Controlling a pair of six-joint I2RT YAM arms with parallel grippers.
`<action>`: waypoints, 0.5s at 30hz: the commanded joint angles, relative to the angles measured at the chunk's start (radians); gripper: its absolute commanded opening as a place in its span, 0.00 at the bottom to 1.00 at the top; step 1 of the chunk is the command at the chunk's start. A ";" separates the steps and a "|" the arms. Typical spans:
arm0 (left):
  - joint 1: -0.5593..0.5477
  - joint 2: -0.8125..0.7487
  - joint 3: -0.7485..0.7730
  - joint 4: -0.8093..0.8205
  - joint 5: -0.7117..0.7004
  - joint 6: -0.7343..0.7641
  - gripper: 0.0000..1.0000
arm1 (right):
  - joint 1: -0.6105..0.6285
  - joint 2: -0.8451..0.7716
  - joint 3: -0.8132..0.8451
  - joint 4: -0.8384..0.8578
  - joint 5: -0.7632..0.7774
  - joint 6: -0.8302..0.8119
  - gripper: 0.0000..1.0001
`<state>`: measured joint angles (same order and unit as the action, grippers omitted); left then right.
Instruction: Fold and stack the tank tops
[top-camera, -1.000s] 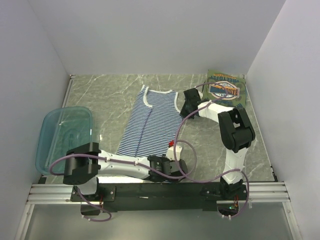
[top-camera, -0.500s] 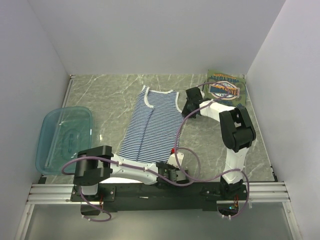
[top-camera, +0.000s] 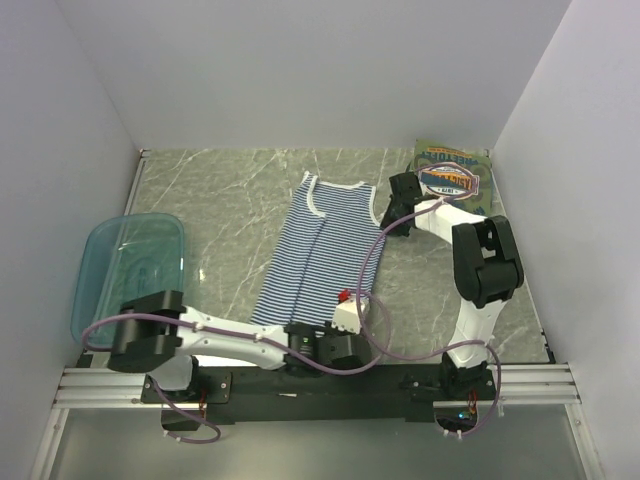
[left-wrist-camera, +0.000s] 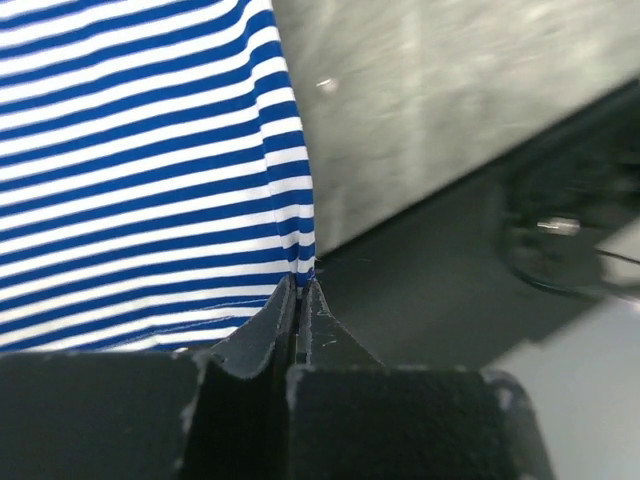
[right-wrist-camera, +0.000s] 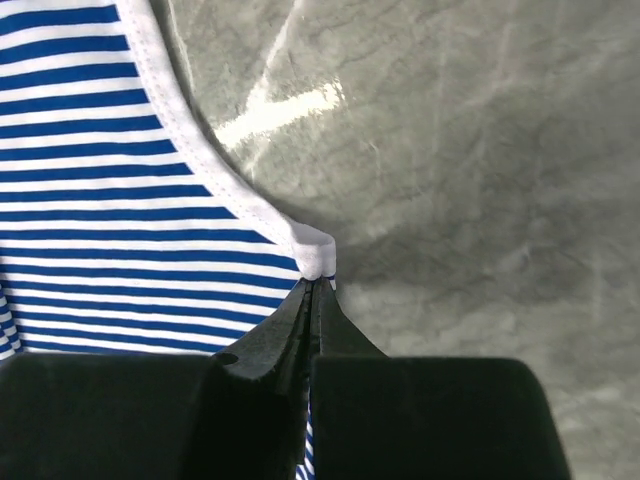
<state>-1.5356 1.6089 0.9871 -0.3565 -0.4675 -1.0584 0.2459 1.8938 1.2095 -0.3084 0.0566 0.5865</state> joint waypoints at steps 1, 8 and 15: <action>0.005 -0.085 -0.065 0.171 0.070 0.038 0.03 | -0.007 -0.070 0.021 -0.037 0.055 -0.040 0.00; 0.068 -0.179 -0.228 0.275 0.107 -0.066 0.04 | 0.013 -0.084 0.065 -0.078 0.049 -0.034 0.00; 0.107 -0.339 -0.410 0.314 0.066 -0.202 0.04 | 0.087 -0.027 0.168 -0.106 0.060 0.001 0.00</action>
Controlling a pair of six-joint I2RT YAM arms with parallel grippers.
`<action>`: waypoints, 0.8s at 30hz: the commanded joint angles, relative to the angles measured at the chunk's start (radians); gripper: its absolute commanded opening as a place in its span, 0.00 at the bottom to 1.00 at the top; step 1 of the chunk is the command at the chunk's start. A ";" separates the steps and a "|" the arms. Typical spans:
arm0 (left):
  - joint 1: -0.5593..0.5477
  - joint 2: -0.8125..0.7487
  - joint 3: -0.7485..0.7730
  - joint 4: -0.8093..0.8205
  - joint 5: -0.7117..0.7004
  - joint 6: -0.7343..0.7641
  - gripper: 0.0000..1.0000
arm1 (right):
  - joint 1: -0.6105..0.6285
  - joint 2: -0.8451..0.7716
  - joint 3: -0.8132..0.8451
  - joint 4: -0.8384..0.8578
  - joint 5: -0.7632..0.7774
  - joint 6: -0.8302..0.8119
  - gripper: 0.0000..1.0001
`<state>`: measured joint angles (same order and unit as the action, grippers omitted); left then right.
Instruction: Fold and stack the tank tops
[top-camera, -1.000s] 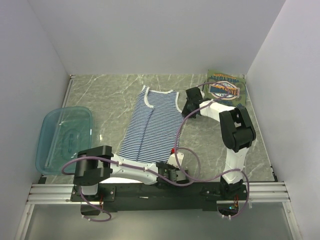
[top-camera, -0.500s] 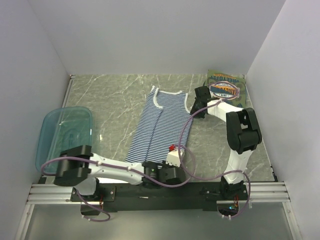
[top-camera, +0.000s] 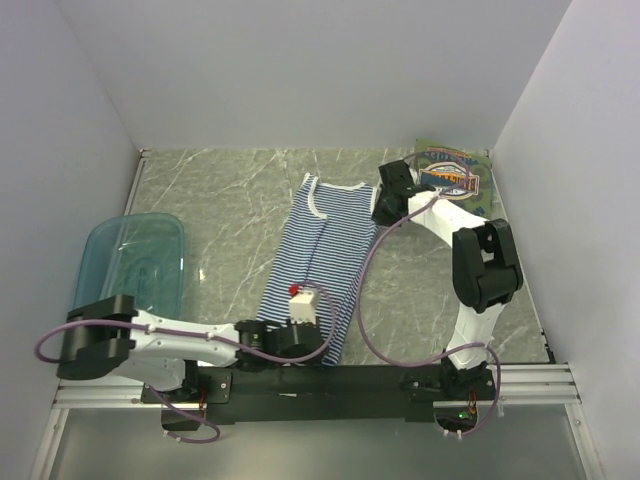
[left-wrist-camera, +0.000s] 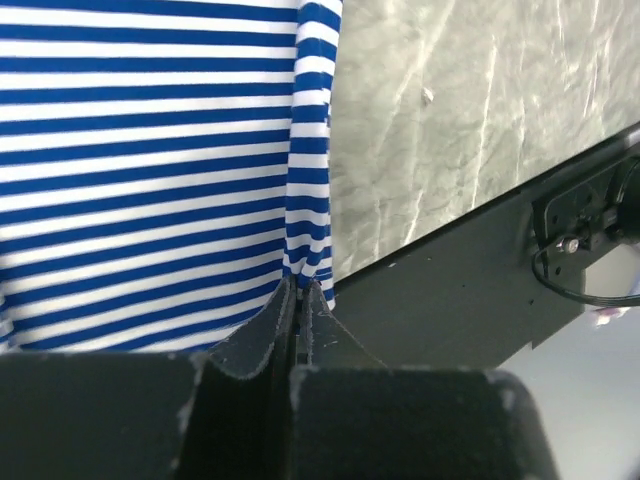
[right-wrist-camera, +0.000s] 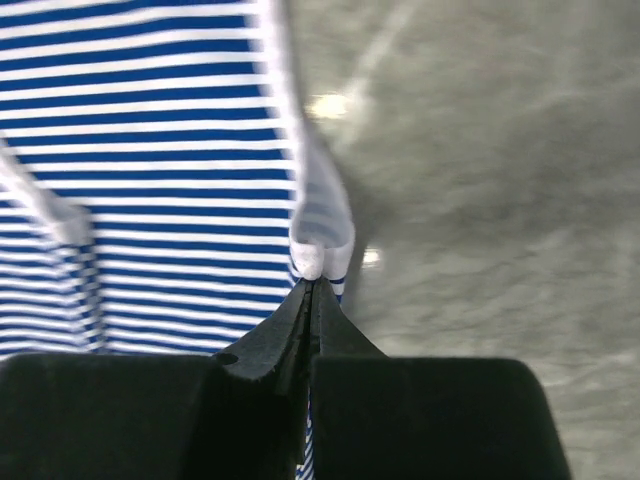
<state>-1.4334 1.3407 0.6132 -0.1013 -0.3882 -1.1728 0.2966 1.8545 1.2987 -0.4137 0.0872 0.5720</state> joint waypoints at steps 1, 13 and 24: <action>0.010 -0.107 -0.068 0.054 -0.021 -0.105 0.04 | 0.045 0.024 0.114 -0.008 0.032 0.022 0.00; 0.019 -0.294 -0.181 -0.164 -0.089 -0.298 0.01 | 0.193 0.255 0.433 -0.111 0.085 0.055 0.00; 0.022 -0.370 -0.228 -0.294 -0.089 -0.404 0.01 | 0.240 0.364 0.573 -0.139 0.088 0.061 0.00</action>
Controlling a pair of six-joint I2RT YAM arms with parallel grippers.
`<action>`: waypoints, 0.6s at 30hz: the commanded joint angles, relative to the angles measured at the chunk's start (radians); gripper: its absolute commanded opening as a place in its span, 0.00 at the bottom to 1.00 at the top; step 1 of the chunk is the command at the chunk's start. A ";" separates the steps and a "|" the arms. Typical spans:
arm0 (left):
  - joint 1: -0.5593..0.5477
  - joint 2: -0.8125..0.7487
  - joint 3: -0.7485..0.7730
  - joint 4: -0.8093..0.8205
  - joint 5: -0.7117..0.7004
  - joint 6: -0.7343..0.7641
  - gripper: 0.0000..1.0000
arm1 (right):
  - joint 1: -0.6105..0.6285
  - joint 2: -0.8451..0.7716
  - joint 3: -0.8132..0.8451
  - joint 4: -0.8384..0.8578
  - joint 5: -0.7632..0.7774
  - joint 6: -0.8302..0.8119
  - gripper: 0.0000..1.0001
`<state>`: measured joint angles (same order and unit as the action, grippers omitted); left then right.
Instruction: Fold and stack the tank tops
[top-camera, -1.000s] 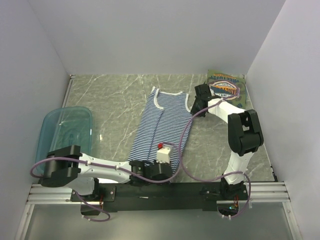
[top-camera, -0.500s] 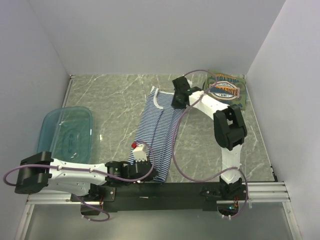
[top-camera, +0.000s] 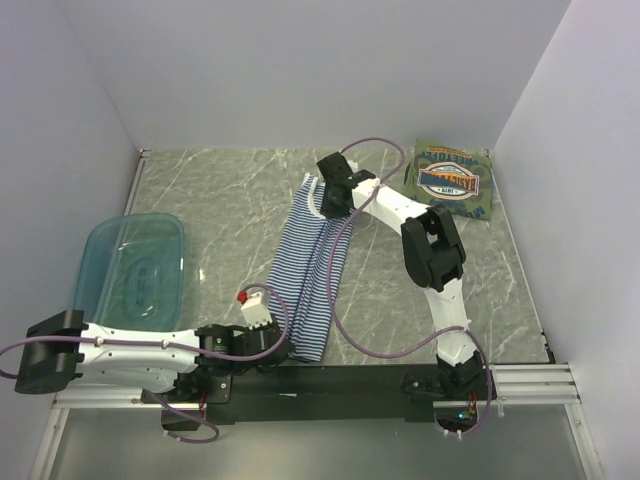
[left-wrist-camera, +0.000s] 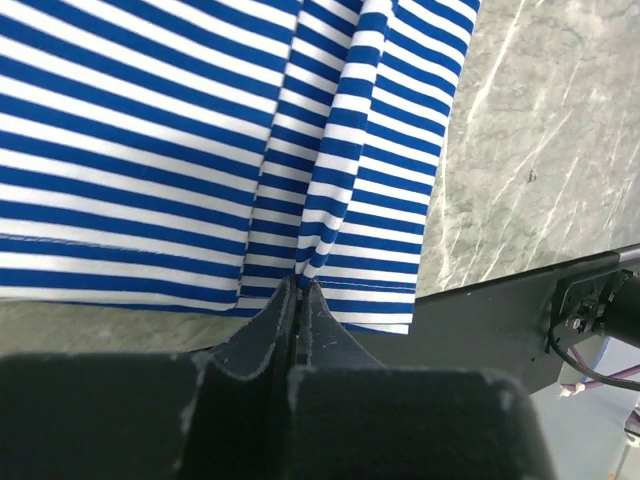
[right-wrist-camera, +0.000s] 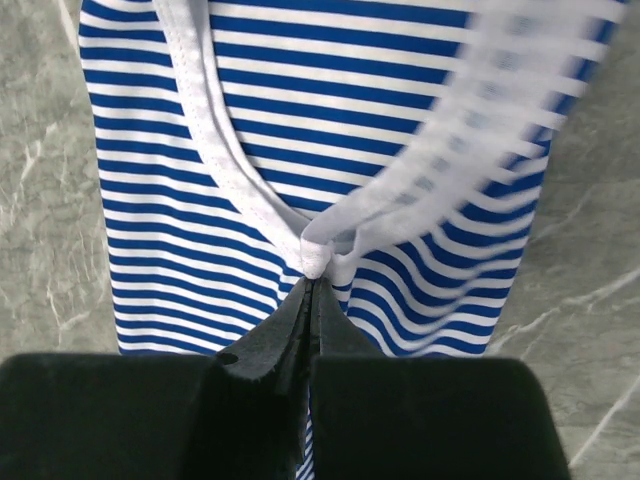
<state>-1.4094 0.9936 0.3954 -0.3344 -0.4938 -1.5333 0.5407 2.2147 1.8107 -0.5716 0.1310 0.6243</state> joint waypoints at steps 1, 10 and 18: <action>-0.003 -0.024 -0.010 -0.066 0.017 -0.050 0.01 | -0.001 0.010 0.067 0.018 0.042 0.009 0.00; 0.000 -0.049 0.003 -0.129 -0.003 -0.067 0.06 | 0.001 0.022 0.061 0.055 0.024 0.009 0.00; 0.000 -0.091 0.031 -0.222 -0.043 -0.102 0.37 | 0.005 -0.030 0.030 0.091 -0.010 -0.008 0.43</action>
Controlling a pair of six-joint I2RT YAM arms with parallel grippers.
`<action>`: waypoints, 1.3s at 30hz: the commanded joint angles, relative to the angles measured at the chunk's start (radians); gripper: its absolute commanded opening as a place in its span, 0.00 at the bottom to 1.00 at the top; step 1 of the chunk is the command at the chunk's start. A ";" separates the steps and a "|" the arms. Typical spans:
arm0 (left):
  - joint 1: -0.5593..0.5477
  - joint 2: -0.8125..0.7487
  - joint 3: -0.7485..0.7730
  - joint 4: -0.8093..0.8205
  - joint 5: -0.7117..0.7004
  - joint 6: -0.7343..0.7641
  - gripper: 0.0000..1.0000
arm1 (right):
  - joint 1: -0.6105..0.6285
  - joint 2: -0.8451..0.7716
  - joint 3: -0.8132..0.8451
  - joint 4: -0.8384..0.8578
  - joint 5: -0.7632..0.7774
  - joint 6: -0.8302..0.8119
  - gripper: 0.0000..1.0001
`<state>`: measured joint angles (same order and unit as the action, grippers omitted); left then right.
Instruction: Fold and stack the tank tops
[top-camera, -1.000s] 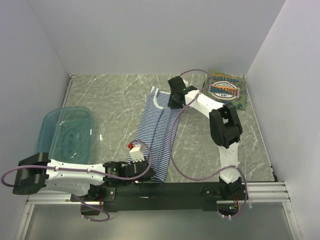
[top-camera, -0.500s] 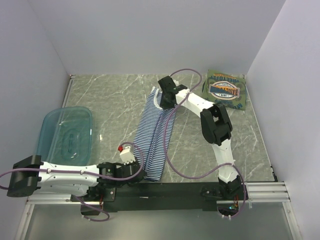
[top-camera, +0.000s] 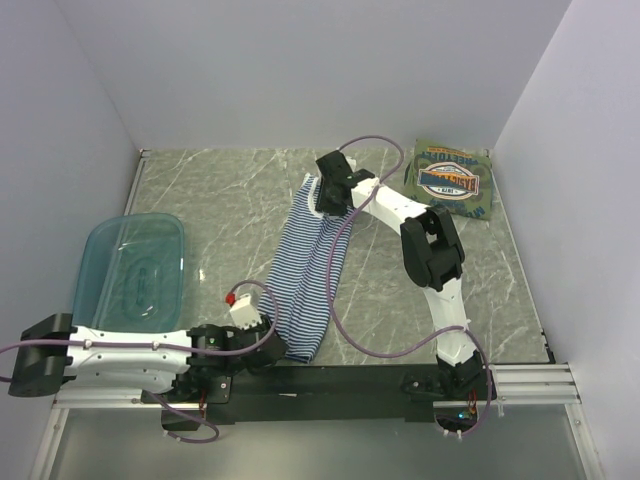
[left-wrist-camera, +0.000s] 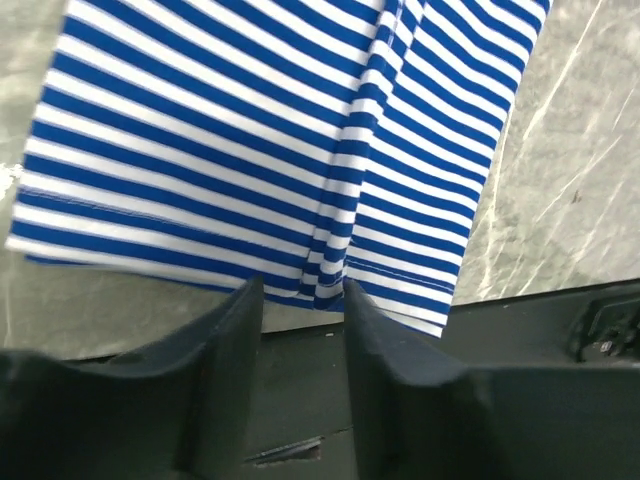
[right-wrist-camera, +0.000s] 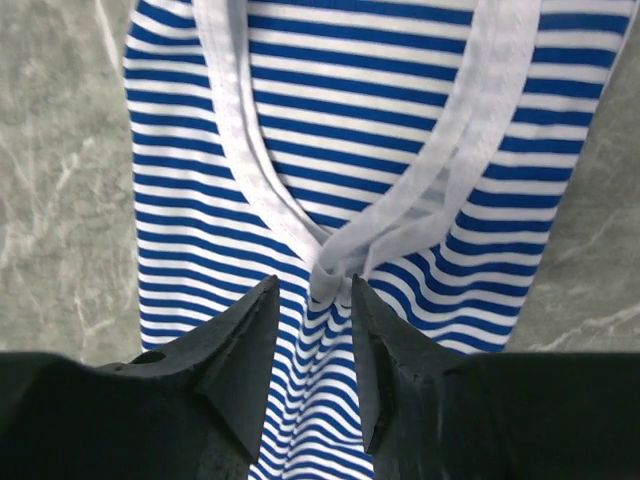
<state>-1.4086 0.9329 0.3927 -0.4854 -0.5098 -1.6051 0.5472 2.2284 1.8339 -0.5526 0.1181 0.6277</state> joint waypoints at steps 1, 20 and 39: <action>-0.001 -0.049 0.037 -0.084 -0.033 -0.032 0.45 | -0.003 -0.061 -0.022 0.079 0.000 -0.014 0.45; 0.175 -0.034 0.163 0.082 -0.021 0.397 0.20 | 0.256 -0.719 -0.968 0.484 -0.115 0.216 0.31; 0.243 0.231 0.032 0.246 0.109 0.376 0.04 | 0.490 -0.673 -1.298 0.810 -0.238 0.434 0.22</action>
<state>-1.1717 1.1492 0.4343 -0.2390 -0.4110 -1.1835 1.0088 1.5780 0.5907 0.2241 -0.1005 1.0306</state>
